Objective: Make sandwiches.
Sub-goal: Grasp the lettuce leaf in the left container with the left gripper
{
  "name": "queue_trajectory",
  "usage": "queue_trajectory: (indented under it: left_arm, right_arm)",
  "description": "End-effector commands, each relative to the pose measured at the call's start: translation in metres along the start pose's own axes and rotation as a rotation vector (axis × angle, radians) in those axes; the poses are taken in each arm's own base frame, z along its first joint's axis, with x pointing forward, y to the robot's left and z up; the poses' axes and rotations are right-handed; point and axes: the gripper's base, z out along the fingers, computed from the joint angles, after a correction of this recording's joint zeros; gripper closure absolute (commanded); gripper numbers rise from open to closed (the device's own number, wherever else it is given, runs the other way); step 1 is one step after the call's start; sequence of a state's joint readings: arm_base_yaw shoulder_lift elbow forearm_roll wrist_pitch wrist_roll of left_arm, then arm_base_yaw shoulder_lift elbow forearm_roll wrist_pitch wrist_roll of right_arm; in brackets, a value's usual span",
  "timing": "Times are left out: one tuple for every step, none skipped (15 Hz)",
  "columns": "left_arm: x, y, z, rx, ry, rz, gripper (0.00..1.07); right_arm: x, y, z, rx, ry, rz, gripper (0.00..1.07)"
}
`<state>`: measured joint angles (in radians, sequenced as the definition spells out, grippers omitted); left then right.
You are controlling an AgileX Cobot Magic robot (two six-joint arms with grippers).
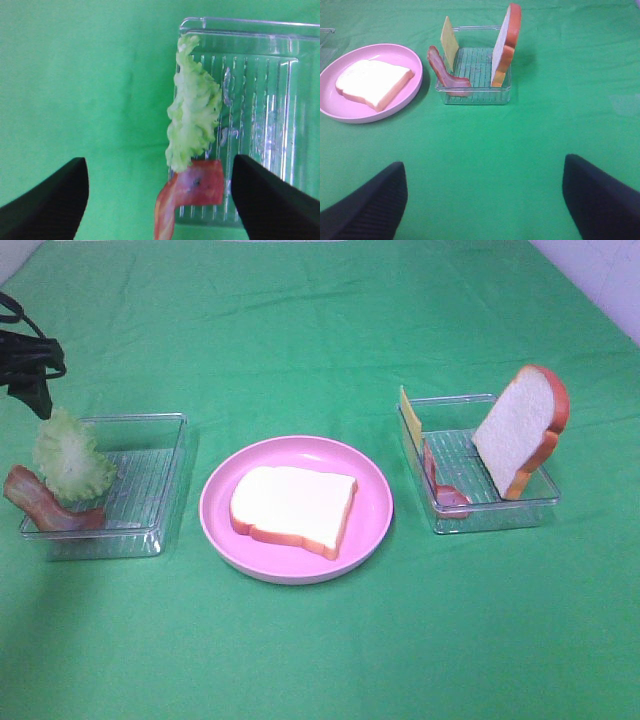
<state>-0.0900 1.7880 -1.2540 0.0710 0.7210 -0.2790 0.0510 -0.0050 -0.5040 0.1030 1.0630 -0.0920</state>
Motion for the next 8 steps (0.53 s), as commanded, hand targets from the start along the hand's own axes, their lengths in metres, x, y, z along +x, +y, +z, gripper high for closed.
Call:
queue_trajectory:
  left_arm:
    - [-0.003, -0.002, 0.030, 0.005, -0.016, 0.000, 0.33]
    - [-0.003, -0.003, 0.037, 0.004, -0.010, 0.001, 0.33]
    - [-0.002, -0.003, 0.046, 0.004, -0.004, 0.002, 0.33]
    - [-0.001, -0.003, 0.054, 0.005, -0.001, 0.003, 0.33]
    - [-0.001, -0.004, 0.058, 0.008, -0.009, 0.003, 0.33]
    - [-0.002, -0.004, 0.060, 0.011, -0.017, 0.004, 0.34]
    - [-0.003, -0.004, 0.061, 0.015, -0.031, 0.004, 0.39]
    - [-0.004, -0.005, 0.061, 0.017, -0.039, 0.003, 0.46]
  right_arm:
    - [0.002, 0.000, -0.001, 0.004, -0.010, -0.013, 0.28]
    - [0.002, 0.000, -0.001, 0.004, -0.010, -0.013, 0.28]
    - [0.002, 0.000, -0.001, 0.004, -0.010, -0.013, 0.28]
    - [0.002, 0.000, -0.001, 0.004, -0.010, -0.013, 0.28]
    - [0.002, 0.000, -0.001, 0.004, -0.010, -0.013, 0.28]
    - [0.002, 0.000, -0.001, 0.004, -0.010, -0.013, 0.28]
    - [0.002, 0.000, -0.001, 0.004, -0.010, -0.013, 0.28]
    - [0.002, 0.000, -0.001, 0.004, -0.010, -0.013, 0.28]
